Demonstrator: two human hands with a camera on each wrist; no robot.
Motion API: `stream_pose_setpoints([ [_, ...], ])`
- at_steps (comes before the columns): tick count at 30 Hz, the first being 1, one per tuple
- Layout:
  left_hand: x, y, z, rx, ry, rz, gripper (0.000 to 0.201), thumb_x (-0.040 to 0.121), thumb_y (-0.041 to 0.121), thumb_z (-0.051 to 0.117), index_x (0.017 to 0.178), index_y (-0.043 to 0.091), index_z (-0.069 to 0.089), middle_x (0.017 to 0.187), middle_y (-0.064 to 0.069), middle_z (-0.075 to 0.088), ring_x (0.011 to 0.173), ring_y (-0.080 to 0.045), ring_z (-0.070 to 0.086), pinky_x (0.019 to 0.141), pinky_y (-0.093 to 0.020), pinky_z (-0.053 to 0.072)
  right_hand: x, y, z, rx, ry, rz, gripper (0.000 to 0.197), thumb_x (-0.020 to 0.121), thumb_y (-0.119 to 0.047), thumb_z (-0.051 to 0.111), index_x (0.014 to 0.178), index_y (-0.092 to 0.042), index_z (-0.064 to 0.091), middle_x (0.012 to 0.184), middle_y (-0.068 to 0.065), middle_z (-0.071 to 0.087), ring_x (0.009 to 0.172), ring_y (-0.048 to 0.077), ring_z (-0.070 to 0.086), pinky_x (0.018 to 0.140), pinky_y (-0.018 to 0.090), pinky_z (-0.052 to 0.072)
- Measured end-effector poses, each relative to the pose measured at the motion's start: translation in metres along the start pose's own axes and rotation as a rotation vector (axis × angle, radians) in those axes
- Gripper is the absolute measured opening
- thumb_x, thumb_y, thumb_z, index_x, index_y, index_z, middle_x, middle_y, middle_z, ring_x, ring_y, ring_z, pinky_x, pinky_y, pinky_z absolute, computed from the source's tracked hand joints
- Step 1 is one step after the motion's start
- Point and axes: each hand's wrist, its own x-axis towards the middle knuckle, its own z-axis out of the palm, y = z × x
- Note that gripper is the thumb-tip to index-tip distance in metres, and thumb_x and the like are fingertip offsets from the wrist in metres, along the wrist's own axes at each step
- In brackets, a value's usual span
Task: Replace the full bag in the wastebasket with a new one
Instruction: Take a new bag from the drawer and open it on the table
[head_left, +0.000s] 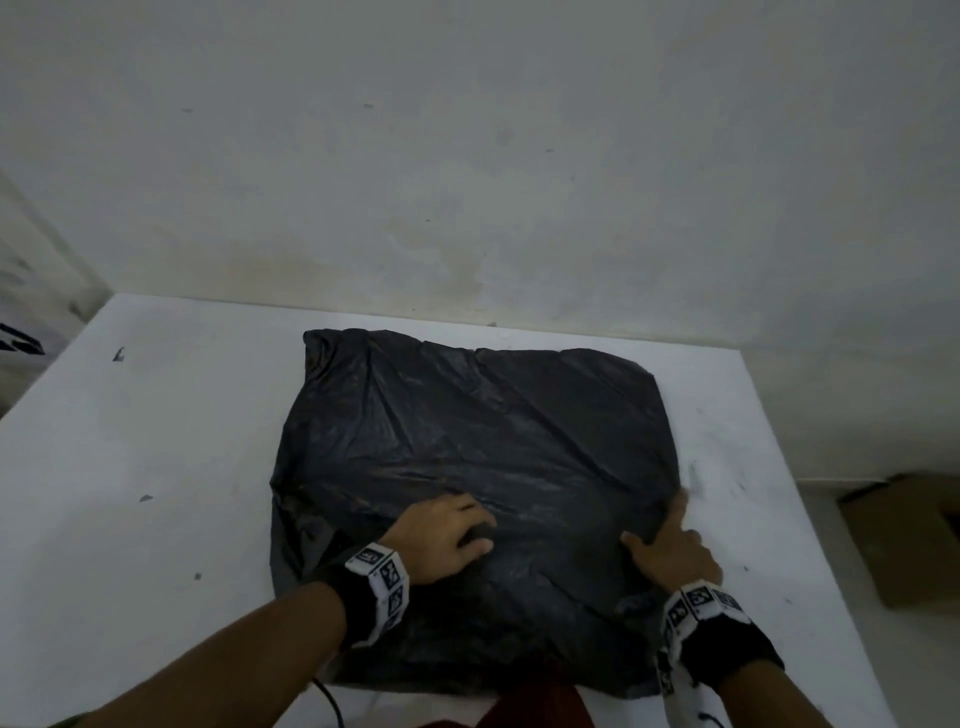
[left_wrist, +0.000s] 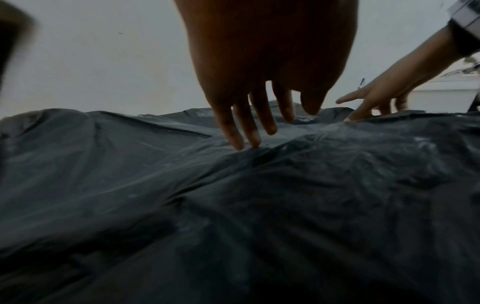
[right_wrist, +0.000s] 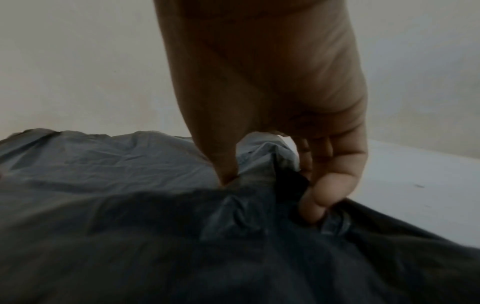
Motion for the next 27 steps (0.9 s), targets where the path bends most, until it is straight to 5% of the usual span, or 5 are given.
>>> stream_pose_setpoints([
  [10, 0.01, 0.073, 0.0, -0.001, -0.045, -0.03, 0.111, 0.069, 0.08, 0.052, 0.151, 0.03, -0.004, 0.157, 0.002, 0.02, 0.135, -0.024, 0.035, 0.111, -0.041, 0.03, 0.011, -0.082, -0.042, 0.769, -0.003, -0.199, 0.066, 0.075, -0.021, 0.073, 0.135, -0.014, 0.048, 0.131, 0.014, 0.059, 0.117, 0.033, 0.058, 0.101, 0.049, 0.047],
  [16, 0.037, 0.062, -0.008, -0.4, 0.323, -0.279, 0.029, 0.098, 0.024, 0.044, 0.117, 0.005, 0.055, 0.114, -0.016, 0.066, 0.106, -0.032, 0.061, 0.09, -0.037, 0.047, -0.015, -0.126, -0.085, 1.165, -0.203, -0.353, 0.051, 0.093, -0.01, 0.061, 0.138, -0.016, 0.038, 0.115, 0.015, 0.064, 0.086, 0.026, 0.068, 0.068, 0.033, 0.058],
  [20, 0.044, 0.03, -0.039, -1.113, 0.542, -0.48, 0.029, 0.096, 0.006, 0.038, 0.105, 0.004, 0.066, 0.111, -0.015, 0.067, 0.105, -0.032, 0.061, 0.101, -0.047, 0.045, -0.017, -0.117, -0.08, 0.938, 0.129, -0.252, 0.058, 0.092, -0.038, 0.06, 0.143, -0.021, 0.038, 0.125, 0.012, 0.059, 0.105, 0.023, 0.059, 0.093, 0.04, 0.049],
  [24, 0.042, 0.022, -0.067, -1.471, 0.575, -0.613, 0.032, 0.099, 0.003, 0.034, 0.119, 0.004, 0.059, 0.117, -0.021, 0.063, 0.105, -0.037, 0.06, 0.09, -0.045, 0.052, -0.053, -0.124, -0.075, 0.92, -0.435, -0.324, 0.052, 0.086, -0.063, 0.053, 0.126, -0.03, 0.052, 0.116, 0.001, 0.064, 0.099, 0.025, 0.067, 0.081, 0.04, 0.058],
  [27, 0.035, 0.048, -0.087, -1.595, 0.53, -0.558, 0.032, 0.102, 0.01, 0.035, 0.129, 0.003, 0.051, 0.127, -0.018, 0.057, 0.113, -0.036, 0.057, 0.087, -0.037, 0.051, -0.072, -0.148, -0.058, 0.816, -0.426, -0.541, 0.044, 0.087, -0.054, 0.061, 0.126, -0.041, 0.044, 0.113, -0.014, 0.061, 0.103, 0.016, 0.064, 0.075, 0.025, 0.057],
])
